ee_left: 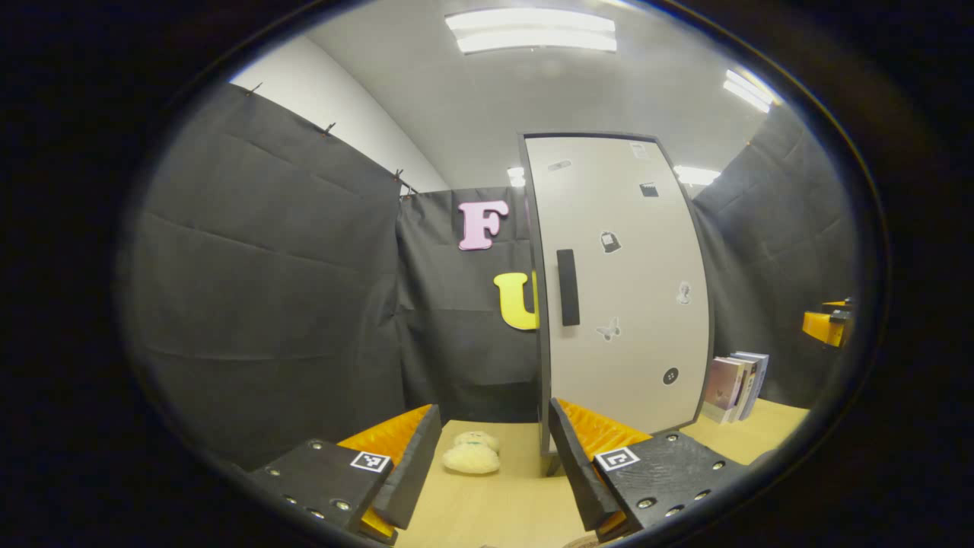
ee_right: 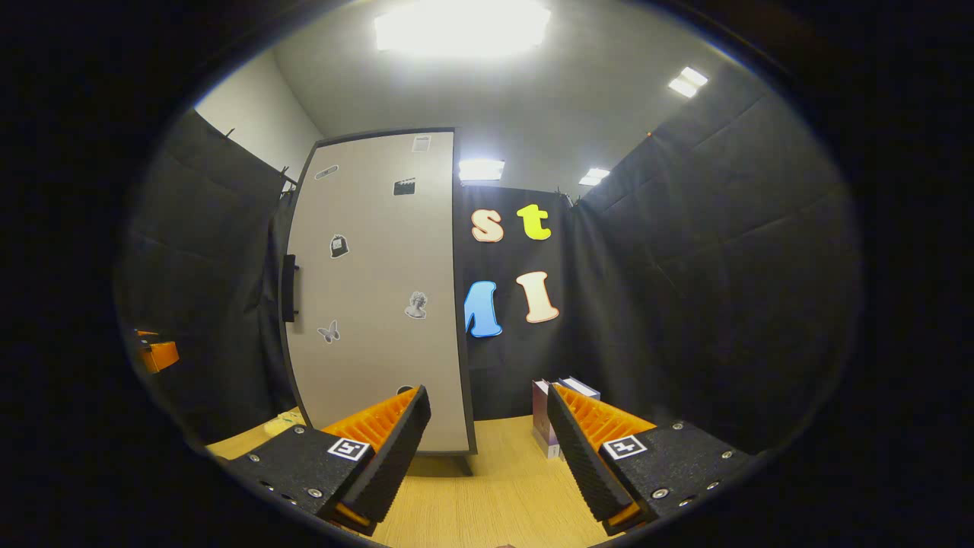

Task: Open the cabinet door with the right hand, grasp the bottle in the cabinet with the left hand and place it on the coaster, then close the cabinet door with the right hand.

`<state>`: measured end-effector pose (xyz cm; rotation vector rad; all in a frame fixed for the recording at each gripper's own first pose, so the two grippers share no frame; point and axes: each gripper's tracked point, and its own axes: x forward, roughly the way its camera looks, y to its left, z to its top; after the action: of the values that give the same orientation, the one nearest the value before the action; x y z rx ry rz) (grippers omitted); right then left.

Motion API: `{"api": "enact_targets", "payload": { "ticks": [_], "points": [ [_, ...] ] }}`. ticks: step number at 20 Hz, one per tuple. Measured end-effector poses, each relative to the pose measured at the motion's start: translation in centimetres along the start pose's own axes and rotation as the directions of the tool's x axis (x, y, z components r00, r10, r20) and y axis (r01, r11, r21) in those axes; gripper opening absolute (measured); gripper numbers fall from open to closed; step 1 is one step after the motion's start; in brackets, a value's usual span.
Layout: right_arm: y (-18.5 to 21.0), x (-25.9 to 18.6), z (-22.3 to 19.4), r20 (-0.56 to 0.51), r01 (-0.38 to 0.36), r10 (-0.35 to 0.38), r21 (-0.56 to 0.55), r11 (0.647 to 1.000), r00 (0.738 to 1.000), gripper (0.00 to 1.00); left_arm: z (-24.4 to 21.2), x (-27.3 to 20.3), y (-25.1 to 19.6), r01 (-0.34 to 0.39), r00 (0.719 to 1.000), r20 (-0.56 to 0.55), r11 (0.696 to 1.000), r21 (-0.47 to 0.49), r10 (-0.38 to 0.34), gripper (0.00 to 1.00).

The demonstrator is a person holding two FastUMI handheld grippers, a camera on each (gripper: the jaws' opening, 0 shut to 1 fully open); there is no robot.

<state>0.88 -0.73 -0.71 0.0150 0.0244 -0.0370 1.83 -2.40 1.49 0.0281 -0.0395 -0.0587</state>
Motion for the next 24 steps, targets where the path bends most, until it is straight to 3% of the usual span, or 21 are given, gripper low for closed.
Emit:
{"api": "enact_targets", "payload": {
  "ticks": [10,11,12,24],
  "points": [
    [3.6,1.7,1.6,-0.006,-0.072,0.072,0.003,0.997,0.997,0.95,0.2,-1.5,2.7,-0.049,0.999,0.001,0.999,0.003,0.049,0.87],
    [4.4,2.1,1.5,-0.014,-0.091,0.091,0.005,0.996,0.996,0.95,0.2,-1.8,3.2,-0.059,0.998,0.002,0.998,0.005,0.059,0.82],
    [5.3,2.5,1.6,-0.018,-0.109,0.109,0.007,0.994,0.994,0.95,-0.1,-2.2,3.8,-0.072,0.997,-0.001,0.997,0.007,0.072,0.87],
    [15.7,7.3,4.4,0.035,-0.256,0.256,-0.014,0.967,0.966,0.95,-1.2,-6.4,12.7,-0.235,0.971,-0.031,0.971,0.037,0.236,0.87]
  ]
}}
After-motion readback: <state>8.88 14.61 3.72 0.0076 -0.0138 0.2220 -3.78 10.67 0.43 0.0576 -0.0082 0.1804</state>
